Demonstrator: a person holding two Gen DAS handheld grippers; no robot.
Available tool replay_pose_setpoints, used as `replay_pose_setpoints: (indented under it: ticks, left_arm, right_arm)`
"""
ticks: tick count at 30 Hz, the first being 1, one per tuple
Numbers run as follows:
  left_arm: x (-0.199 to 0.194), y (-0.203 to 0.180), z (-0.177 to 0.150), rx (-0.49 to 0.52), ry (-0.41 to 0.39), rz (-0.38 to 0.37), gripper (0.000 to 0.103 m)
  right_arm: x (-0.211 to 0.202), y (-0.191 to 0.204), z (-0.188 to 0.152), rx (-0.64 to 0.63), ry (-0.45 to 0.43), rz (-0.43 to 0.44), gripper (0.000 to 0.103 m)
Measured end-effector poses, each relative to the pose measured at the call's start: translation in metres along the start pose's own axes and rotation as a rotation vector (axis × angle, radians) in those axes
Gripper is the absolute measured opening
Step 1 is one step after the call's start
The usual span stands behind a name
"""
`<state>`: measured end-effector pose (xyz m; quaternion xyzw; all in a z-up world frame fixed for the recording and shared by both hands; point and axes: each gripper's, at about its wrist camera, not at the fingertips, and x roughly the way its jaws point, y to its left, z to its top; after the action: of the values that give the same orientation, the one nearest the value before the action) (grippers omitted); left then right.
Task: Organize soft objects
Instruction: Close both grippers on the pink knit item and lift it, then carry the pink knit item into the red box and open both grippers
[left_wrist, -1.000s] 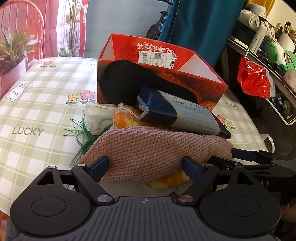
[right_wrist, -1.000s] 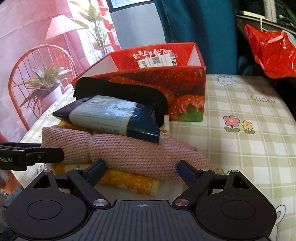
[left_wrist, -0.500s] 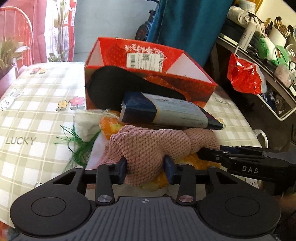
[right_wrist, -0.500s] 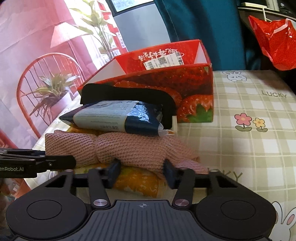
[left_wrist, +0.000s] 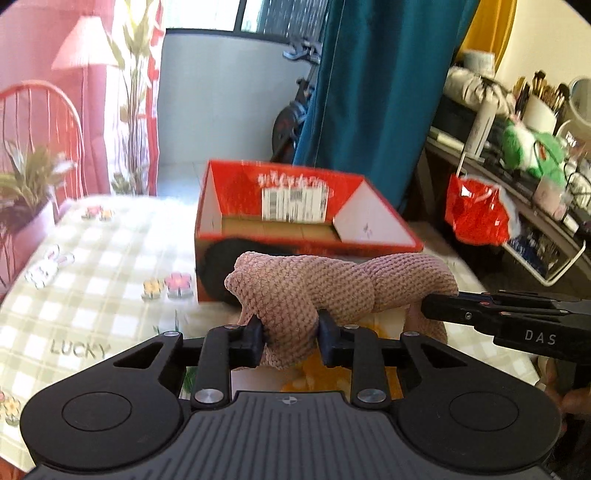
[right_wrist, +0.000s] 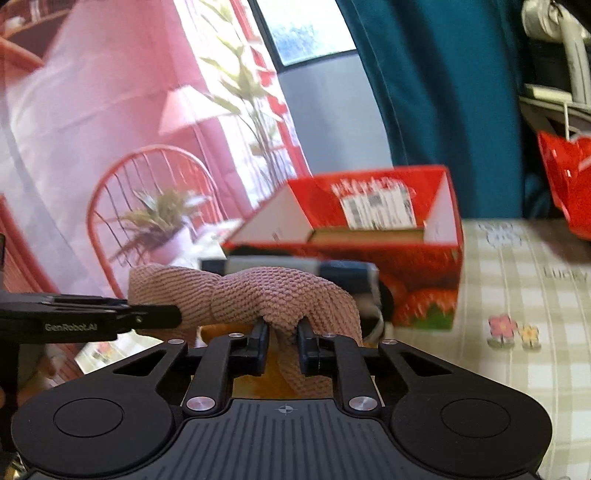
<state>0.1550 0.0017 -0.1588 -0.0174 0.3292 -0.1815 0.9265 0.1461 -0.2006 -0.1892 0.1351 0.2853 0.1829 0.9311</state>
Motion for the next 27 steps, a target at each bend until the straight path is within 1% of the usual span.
replay_pose_setpoints:
  ticks: [7, 12, 13, 15, 17, 23, 27]
  left_arm:
    - [-0.014, -0.002, 0.032, 0.026, -0.077, -0.001, 0.031]
    - [-0.010, -0.002, 0.061, 0.047, -0.118, -0.023, 0.031]
    - [-0.006, -0.001, 0.068, 0.044, -0.122, -0.049, 0.032]
    - [0.004, 0.007, 0.082, -0.002, -0.123, -0.114, 0.032]
    - [0.015, 0.016, 0.090, -0.032, -0.124, -0.151, 0.032]
    - [0.047, 0.013, 0.117, -0.003, -0.142, -0.179, 0.032]
    - [0.070, 0.013, 0.131, 0.007, -0.146, -0.176, 0.033]
  right_arm:
    - [-0.015, 0.011, 0.035, -0.030, -0.079, 0.050, 0.014]
    - [-0.012, 0.009, 0.063, -0.043, -0.115, 0.061, 0.014]
    - [-0.011, 0.008, 0.069, -0.045, -0.122, 0.063, 0.014]
    - [-0.007, 0.005, 0.080, -0.049, -0.133, 0.058, 0.014]
    - [-0.001, 0.000, 0.090, -0.048, -0.141, 0.052, 0.014]
    - [0.019, -0.022, 0.113, -0.041, -0.169, 0.024, 0.013]
    - [0.033, -0.037, 0.128, -0.011, -0.209, 0.022, 0.013]
